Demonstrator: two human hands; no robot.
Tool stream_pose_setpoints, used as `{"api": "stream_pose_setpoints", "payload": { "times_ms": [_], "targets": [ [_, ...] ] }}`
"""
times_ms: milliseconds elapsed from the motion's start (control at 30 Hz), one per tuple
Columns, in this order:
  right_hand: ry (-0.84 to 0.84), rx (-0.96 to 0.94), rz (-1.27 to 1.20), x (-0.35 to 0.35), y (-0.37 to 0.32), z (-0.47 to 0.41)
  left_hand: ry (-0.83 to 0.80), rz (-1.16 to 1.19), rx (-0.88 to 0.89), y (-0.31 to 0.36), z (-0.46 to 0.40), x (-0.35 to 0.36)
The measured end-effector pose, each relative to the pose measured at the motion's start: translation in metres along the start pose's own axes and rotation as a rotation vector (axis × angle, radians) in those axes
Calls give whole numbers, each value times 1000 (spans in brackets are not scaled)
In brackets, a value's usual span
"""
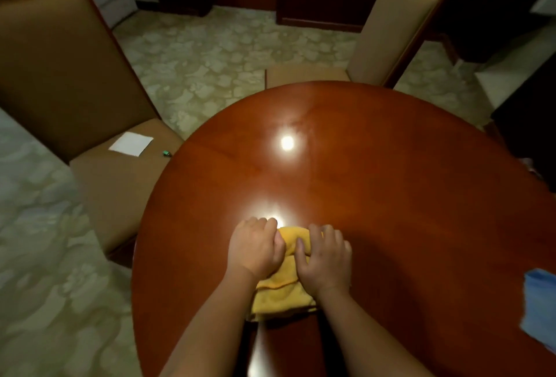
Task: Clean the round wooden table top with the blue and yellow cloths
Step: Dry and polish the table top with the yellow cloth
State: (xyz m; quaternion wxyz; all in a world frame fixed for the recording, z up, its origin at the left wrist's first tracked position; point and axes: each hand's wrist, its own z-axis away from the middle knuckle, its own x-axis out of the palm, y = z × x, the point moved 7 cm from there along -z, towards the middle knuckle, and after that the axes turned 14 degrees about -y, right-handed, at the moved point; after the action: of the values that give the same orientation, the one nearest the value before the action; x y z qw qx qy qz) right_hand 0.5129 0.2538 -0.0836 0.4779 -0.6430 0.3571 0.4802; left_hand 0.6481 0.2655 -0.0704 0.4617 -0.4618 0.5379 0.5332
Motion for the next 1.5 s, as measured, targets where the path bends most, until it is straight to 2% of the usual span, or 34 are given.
{"api": "stream_pose_setpoints", "payload": {
  "times_ms": [200,433,600,833,1033,1233,1500],
  "targets": [
    [64,130,19,6,-3,-50,56,77,151,-19,-64,-8],
    [92,210,17,9,-2,-100,77,85,153,-34,-120,-2],
    [67,173,17,11,-4,-118,55,102,72,-42,-125,3],
    [-3,-10,28,17,-14,-148,83,123,-102,-60,-121,-5],
    [24,-41,-19,16,-15,-154,11,89,-79,-67,-136,-3],
    [37,-59,-45,19,-16,-165,42,97,-38,-74,-150,-4],
    [84,73,-37,22,-16,-197,52,106,125,-84,-204,-9]
  ]
}}
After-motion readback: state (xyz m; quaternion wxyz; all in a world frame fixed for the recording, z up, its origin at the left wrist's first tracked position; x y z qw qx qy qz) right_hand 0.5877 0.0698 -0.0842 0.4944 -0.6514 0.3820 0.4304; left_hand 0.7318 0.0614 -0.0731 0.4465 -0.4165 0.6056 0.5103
